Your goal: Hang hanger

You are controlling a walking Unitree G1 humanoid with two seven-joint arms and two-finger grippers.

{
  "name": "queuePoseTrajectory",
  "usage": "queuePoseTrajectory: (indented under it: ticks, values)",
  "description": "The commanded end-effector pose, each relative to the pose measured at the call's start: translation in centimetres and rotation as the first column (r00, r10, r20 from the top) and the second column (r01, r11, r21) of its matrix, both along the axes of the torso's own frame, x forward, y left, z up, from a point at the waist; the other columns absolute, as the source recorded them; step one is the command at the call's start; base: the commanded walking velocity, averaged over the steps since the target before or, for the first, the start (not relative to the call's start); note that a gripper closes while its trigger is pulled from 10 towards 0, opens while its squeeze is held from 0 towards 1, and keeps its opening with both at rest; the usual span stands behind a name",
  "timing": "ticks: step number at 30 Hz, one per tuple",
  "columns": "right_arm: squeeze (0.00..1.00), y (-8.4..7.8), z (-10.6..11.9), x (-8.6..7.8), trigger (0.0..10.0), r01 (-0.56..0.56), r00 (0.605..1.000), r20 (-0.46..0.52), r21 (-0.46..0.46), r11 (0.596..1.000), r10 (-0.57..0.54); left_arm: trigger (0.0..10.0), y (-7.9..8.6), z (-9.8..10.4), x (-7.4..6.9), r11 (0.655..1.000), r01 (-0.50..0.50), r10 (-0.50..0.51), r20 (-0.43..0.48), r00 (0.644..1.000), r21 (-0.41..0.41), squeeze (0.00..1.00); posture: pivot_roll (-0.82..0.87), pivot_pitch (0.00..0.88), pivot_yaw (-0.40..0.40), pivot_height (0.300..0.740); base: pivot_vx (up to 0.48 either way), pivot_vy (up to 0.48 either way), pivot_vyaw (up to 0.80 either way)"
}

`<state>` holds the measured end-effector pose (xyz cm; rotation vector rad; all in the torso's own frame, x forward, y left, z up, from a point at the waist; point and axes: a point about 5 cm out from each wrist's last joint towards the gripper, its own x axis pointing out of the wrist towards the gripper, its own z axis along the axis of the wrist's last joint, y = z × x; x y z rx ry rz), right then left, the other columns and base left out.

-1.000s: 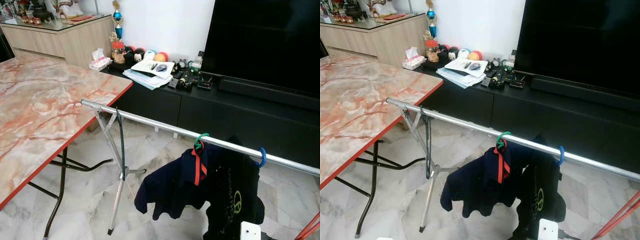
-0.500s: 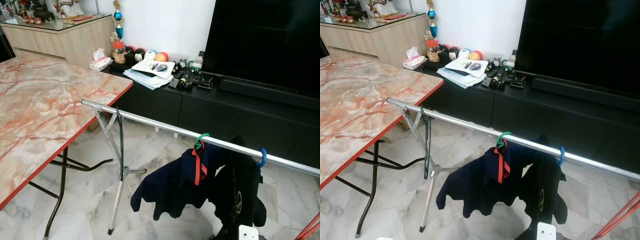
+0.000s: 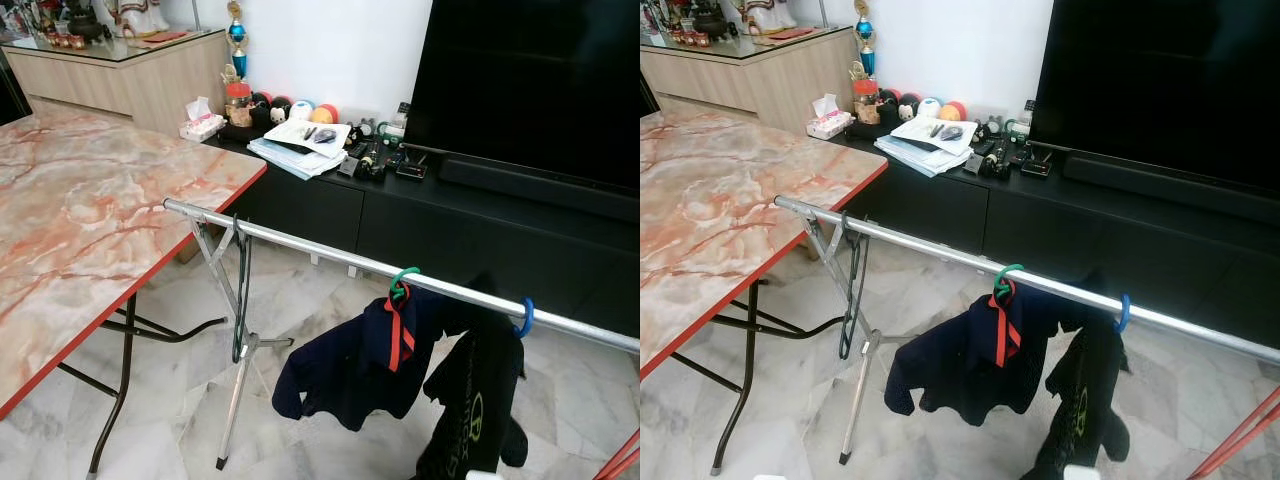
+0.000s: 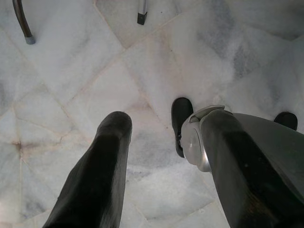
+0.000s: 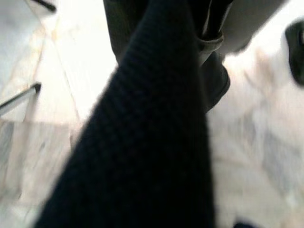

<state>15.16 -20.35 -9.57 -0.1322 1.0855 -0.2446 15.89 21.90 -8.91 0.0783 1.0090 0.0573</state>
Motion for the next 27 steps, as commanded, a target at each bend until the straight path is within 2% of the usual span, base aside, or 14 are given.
queuePoseTrajectory:
  ticks: [1,2,4,9,13,19,23,24,27]
  values:
    - [0.0,0.3,-0.6,-1.5,0.0,-0.016,0.997,-0.081,0.006,1.0,0.017,10.0,0.0,-0.3,-0.6,1.0,0.01,-0.01,-0.028,1.0,0.005,0.0,0.11,0.029,-0.026,0.74,0.0,0.0,0.0]
    - [0.0,0.3,-0.6,-1.5,0.0,-0.016,0.997,-0.081,0.006,1.0,0.017,10.0,0.0,-0.3,-0.6,1.0,0.01,-0.01,-0.028,1.0,0.005,0.0,0.11,0.029,-0.026,0.74,0.0,0.0,0.0]
    - [0.0,0.4,-1.0,-2.4,0.0,-0.06,0.986,-0.157,0.001,0.998,0.06,10.0,0.0,-0.3,-0.6,1.0,0.012,-0.011,-0.028,1.0,0.004,0.0,0.11,0.029,-0.026,0.74,0.0,0.0,0.0]
    - [0.0,0.5,-1.2,-2.9,0.0,-0.099,0.974,-0.205,0.004,0.995,0.098,10.0,0.0,-0.3,-0.6,1.0,0.011,-0.011,-0.028,1.0,0.004,0.0,0.11,0.029,-0.026,0.74,0.0,0.0,0.0]
    - [0.0,0.5,-1.3,-3.3,0.0,-0.246,0.931,-0.284,-0.031,0.969,0.227,10.0,0.0,-0.3,-0.6,1.0,0.012,-0.012,-0.029,1.0,0.003,0.0,0.11,0.03,-0.025,0.74,0.0,0.0,0.0]
    - [0.0,0.7,-1.3,-3.2,0.0,-0.289,0.911,-0.316,-0.026,0.957,0.266,10.0,0.0,-0.3,-0.6,1.0,0.012,-0.012,-0.028,1.0,0.003,0.0,0.11,0.03,-0.025,0.74,0.0,0.0,0.0]
    - [0.0,1.0,-1.1,-2.6,0.0,-0.31,0.907,-0.309,-0.031,0.95,0.286,10.0,0.0,-0.3,-0.6,1.0,0.012,-0.012,-0.028,1.0,0.002,0.0,0.11,0.03,-0.025,0.74,0.0,0.0,0.0]
    - [0.0,0.5,-1.3,-3.5,0.0,-0.321,0.9,-0.321,-0.033,0.947,0.294,10.0,0.0,-0.2,-0.6,1.0,0.012,-0.012,-0.028,1.0,0.002,0.0,0.11,0.03,-0.025,0.74,0.0,0.0,0.0]
    - [0.0,0.1,-1.4,-4.0,0.0,-0.35,0.893,-0.322,-0.054,0.935,0.316,10.0,0.0,-0.2,-0.6,1.0,0.012,-0.012,-0.027,1.0,0.002,0.0,0.11,0.03,-0.024,0.74,0.0,0.0,0.0]
